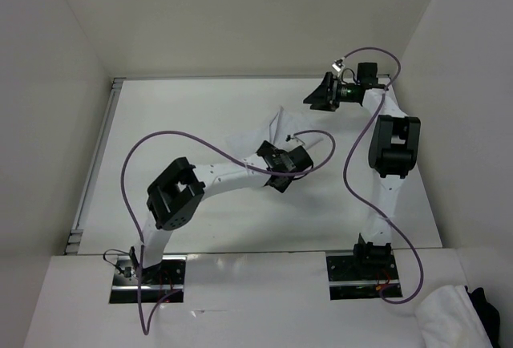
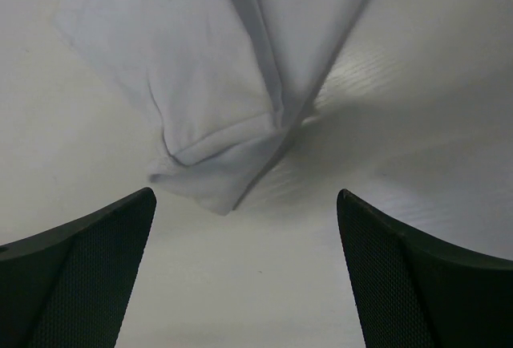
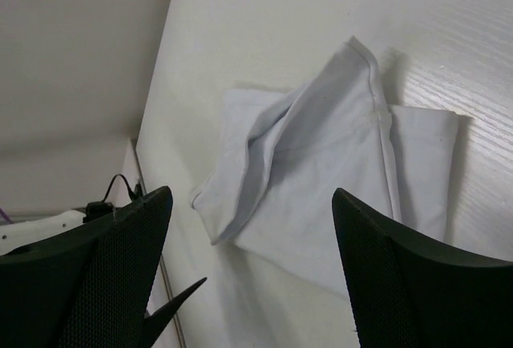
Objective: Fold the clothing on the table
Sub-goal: Fold the skirt
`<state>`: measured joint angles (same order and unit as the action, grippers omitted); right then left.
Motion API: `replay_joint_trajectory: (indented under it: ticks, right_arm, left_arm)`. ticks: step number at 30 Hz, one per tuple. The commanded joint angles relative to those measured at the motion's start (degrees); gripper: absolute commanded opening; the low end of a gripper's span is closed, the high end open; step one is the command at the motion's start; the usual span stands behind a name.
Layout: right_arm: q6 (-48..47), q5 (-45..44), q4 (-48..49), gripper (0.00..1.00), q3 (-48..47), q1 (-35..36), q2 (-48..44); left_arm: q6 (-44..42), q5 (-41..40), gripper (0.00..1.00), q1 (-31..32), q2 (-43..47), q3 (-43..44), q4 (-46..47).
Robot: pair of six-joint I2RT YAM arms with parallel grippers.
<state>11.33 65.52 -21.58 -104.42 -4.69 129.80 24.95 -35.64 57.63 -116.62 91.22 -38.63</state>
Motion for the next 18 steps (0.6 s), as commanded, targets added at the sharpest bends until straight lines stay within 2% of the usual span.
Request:
replay_joint_trajectory:
  ticks: [1, 6, 11, 13, 18]
  right_arm:
    - [-3.8, 1.7, -3.7, 0.85, -1.0, 0.2, -5.3]
    - [-4.3, 2.2, -6.2, 0.85, -0.5, -1.9, -5.3]
    - [-7.5, 2.8, -9.6, 0.85, -0.5, -3.7, -5.9]
    - [-8.0, 3.3, -10.2, 0.85, -0.5, -4.3, -5.9]
    - [-8.0, 3.9, -10.8, 0.85, -0.5, -4.8, -5.9]
  left_arm:
    - [-5.2, -14.2, 1.0, 1.3, -2.6, 2.4, -0.4]
    - [-9.0, -15.4, 0.97, 1.3, -5.0, 2.4, 3.2]
    - [-12.4, -15.4, 0.8, 1.3, -6.0, 2.9, 5.4]
    - [-14.0, -14.2, 0.77, 1.3, -5.4, 2.9, 7.0]
    - [-17.2, -13.5, 0.76, 0.8, -5.4, 2.9, 8.7]
